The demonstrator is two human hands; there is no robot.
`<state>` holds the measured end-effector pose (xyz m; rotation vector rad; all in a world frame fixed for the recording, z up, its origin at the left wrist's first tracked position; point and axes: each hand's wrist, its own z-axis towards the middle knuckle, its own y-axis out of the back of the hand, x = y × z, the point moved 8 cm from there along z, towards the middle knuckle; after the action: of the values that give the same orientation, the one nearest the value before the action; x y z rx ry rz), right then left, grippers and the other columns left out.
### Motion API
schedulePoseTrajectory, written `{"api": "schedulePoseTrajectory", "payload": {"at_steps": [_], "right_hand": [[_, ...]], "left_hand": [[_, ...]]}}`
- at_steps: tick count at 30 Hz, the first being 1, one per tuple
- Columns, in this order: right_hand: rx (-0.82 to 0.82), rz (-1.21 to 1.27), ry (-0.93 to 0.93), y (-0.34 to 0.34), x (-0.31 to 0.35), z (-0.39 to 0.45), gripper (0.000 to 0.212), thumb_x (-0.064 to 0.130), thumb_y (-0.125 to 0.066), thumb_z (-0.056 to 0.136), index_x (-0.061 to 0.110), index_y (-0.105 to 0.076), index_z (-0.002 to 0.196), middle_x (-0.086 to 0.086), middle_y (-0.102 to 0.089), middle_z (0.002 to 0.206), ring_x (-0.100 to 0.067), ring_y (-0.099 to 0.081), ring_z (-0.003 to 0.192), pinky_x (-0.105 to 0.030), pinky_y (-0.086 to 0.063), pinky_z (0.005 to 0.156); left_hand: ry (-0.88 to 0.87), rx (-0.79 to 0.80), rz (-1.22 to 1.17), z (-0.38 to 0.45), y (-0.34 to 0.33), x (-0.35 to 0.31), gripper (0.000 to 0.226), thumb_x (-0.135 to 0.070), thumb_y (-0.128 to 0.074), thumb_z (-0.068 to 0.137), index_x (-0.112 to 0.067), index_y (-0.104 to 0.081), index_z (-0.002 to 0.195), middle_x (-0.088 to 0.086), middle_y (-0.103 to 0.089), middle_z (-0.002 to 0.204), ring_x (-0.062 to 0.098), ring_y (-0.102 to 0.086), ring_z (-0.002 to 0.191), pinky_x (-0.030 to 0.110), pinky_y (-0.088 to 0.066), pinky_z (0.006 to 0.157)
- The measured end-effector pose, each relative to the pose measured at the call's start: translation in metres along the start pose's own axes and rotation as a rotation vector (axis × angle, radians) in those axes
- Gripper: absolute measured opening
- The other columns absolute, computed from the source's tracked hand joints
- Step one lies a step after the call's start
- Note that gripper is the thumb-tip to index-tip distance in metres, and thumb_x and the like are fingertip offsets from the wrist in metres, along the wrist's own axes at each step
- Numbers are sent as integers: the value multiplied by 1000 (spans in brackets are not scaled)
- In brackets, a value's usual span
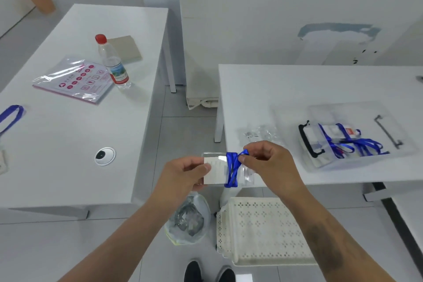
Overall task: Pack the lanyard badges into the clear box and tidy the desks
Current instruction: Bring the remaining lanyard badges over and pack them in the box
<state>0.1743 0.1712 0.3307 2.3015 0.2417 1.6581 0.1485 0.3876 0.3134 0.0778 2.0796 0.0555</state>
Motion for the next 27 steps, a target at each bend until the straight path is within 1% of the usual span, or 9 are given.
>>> {"api": "schedulePoseTrajectory", "payload": {"at_steps": [4, 10, 12, 14, 16, 18, 20, 24, 27], "right_hand": [[-36, 3, 0, 36, -10, 5, 13, 13, -79, 79, 23, -73, 86, 8, -74, 81, -6, -67, 75, -23, -53, 72], [-55, -7, 9, 101, -24, 22, 12, 16, -79, 79, 24, -73, 86, 9, -74, 80, -4, -66, 73, -22, -51, 70], [-59, -12, 10, 129, -30, 30, 13, 18, -79, 79, 25, -73, 87, 8, -74, 81, -3, -66, 71, -22, -52, 69], [-57, -12, 19, 161, -37, 41, 13, 19, -79, 79, 26, -72, 87, 7, -74, 82, -3, -66, 70, -22, -53, 70], [-36, -22, 26, 195, -44, 52, 13, 19, -79, 79, 25, -72, 88, 7, -73, 82, -2, -66, 69, -22, -54, 70], [-24, -51, 31, 229, -53, 65, 14, 19, -80, 79, 24, -72, 89, 7, -73, 82, -1, -66, 70, -19, -52, 68], [-23, -66, 28, 270, -62, 78, 14, 18, -80, 78, 22, -72, 89, 7, -72, 82, -4, -67, 73, -17, -50, 65], [-25, -112, 37, 333, -71, 106, 12, 17, -80, 78, 23, -73, 87, 6, -73, 81, -8, -68, 73, -18, -49, 59], [-17, -179, 49, 359, -80, 132, 11, 20, -80, 78, 26, -74, 85, 9, -72, 79, -7, -67, 72, -19, -47, 60]], "left_hand": [[10, 46, -15, 16, -35, -3, 11, -9, -68, 89, -11, -76, 96, 1, -77, 77, 10, -69, 63, 22, -57, 63], [1, 55, 48, 26, -100, -20, 11, -16, -67, 90, -15, -76, 97, 7, -77, 88, 18, -68, 71, 27, -60, 67], [-11, 43, 51, 31, -127, -27, 9, -16, -69, 89, -16, -76, 94, 7, -76, 85, 17, -67, 68, 29, -60, 69], [-24, 18, 49, 36, -159, -35, 8, -15, -69, 88, -18, -74, 94, 4, -72, 79, 14, -65, 61, 27, -59, 64], [-28, -1, 63, 40, -195, -40, 11, -14, -69, 88, -18, -73, 98, 5, -72, 80, 14, -65, 61, 25, -58, 62], [-29, -8, 68, 44, -233, -45, 11, -13, -68, 89, -16, -73, 99, 8, -71, 82, 17, -65, 63, 29, -60, 64], [-23, -7, 59, 47, -277, -52, 10, -11, -67, 89, -15, -72, 97, 8, -71, 83, 18, -65, 63, 32, -60, 67], [-35, -7, 99, 59, -343, -71, 10, -12, -66, 89, -20, -71, 88, 8, -72, 81, 15, -67, 61, 29, -60, 67], [-11, -43, 216, 79, -374, -76, 15, -11, -61, 89, -23, -68, 83, 10, -74, 86, 23, -73, 70, 37, -61, 74]]}}
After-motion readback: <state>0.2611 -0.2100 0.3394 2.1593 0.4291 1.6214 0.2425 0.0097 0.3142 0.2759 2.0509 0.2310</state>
